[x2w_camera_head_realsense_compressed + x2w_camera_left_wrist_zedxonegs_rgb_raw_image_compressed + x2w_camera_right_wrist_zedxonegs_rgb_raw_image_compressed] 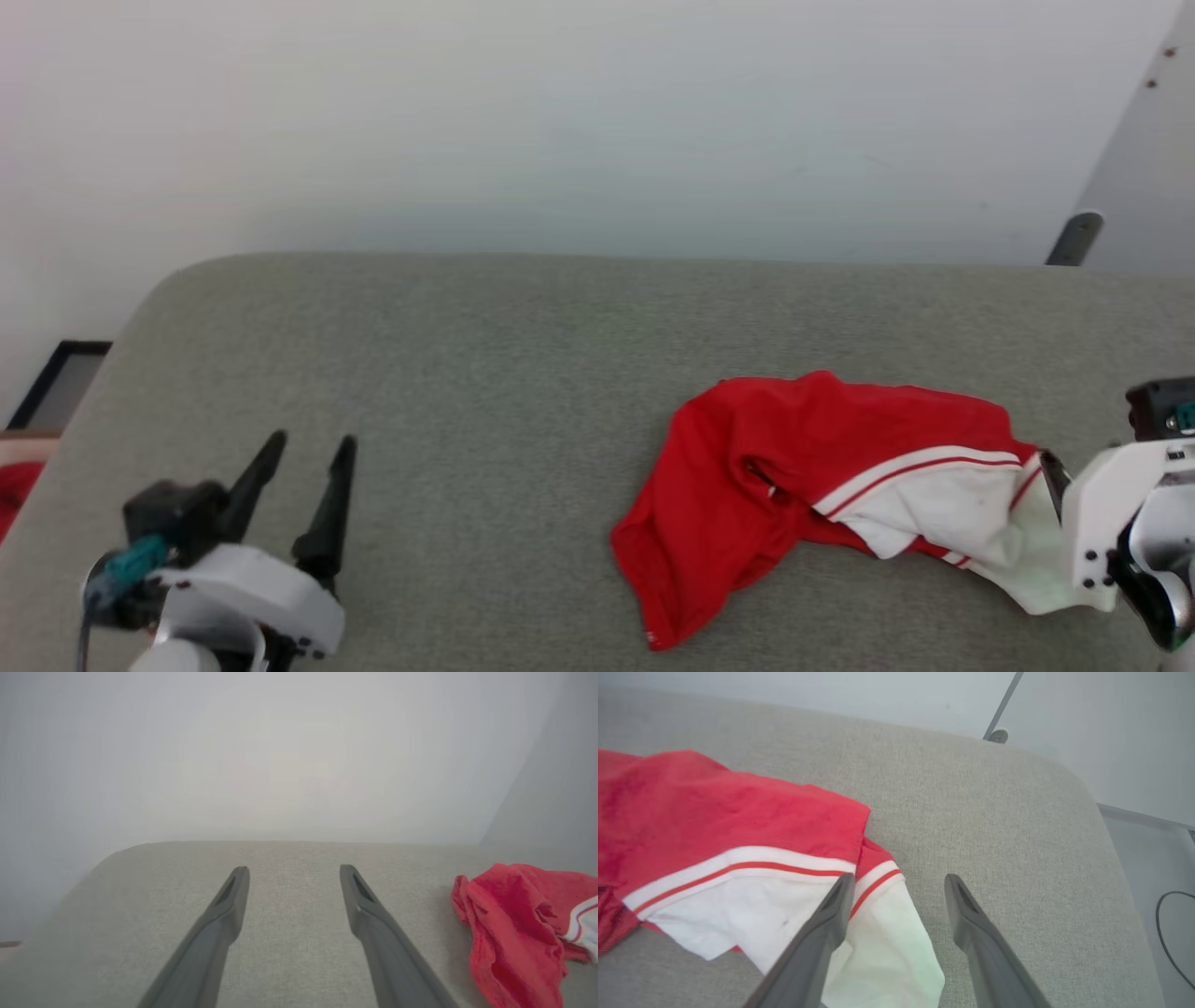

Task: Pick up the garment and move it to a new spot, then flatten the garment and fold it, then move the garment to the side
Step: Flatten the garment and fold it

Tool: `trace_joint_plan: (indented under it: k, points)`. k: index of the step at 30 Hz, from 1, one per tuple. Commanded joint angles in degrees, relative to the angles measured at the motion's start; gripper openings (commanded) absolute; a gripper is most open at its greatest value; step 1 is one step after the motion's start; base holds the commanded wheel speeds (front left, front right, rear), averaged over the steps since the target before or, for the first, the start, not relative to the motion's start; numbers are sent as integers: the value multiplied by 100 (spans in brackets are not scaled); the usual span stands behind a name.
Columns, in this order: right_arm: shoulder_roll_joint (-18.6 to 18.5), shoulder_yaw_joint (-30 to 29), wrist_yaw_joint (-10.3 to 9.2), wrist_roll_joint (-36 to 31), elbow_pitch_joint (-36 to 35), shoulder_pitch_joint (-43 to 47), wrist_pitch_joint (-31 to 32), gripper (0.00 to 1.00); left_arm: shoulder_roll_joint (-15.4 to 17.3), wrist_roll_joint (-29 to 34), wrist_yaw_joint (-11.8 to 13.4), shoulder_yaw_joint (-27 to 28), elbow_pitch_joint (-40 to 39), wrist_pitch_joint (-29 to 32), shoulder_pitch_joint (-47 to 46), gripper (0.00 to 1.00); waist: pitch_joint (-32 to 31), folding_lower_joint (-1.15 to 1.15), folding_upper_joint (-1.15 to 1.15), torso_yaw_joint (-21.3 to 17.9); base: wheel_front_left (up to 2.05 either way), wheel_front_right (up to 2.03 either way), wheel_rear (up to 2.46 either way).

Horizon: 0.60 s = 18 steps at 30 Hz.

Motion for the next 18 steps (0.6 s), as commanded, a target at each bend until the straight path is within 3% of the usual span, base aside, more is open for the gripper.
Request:
trace_joint_plan:
  k: [1, 8, 18]
  points:
    - [65, 15, -3, 42, -209, 93, -133, 100, 31, -74, -65, -53, -144, 142, -81, 100, -33, 0, 0, -172, 0, 0, 0]
    - [367, -142, -3, 11, -1227, 552, -947, 100, 93, -336, -233, -380, -712, 1009, -407, 100, -64, 0, 0, -561, 0, 0, 0]
    - [1079, -632, -3, -473, -2452, 1228, -2396, 100, 142, -710, -418, -1020, -1153, 1956, -1106, 100, 105, 0, 0, -1169, 0, 0, 0]
